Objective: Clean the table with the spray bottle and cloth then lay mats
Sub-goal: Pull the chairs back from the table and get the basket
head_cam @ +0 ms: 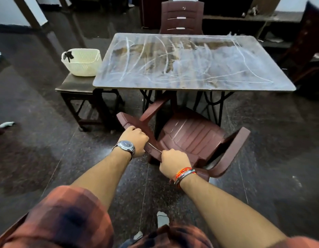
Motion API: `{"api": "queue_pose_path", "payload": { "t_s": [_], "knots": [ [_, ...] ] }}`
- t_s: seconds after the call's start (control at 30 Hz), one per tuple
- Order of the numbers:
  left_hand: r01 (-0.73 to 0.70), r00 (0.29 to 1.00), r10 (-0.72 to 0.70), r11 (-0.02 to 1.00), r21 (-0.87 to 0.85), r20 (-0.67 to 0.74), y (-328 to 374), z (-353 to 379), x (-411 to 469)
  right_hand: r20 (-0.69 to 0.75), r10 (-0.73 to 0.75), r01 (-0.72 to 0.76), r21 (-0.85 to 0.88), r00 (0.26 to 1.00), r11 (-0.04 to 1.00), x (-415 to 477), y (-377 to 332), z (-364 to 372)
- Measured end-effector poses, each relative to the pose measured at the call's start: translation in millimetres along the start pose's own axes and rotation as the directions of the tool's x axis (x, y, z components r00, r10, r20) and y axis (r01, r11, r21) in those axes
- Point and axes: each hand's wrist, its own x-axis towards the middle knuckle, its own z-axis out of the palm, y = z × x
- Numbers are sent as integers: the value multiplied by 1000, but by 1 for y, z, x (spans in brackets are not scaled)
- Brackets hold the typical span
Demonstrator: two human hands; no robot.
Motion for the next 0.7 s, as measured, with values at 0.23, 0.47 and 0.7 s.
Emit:
{"api": "queue_pose_path", "payload": {
  "t_s": [0.23,0.47,0.7],
  "knots": [
    [-180,983,181,982,-56,15,42,-18,-24,95,-70,83,-135,993,987,-44,46,3],
    [-171,985,175,964,-206,2,91,-22,-19,133,-3,29,-195,991,980,-62,88,-6],
    [-82,987,107,976,-201,117,118,-39,7,114,-56,84,-248,992,965,-50,130,-12]
  ]
}}
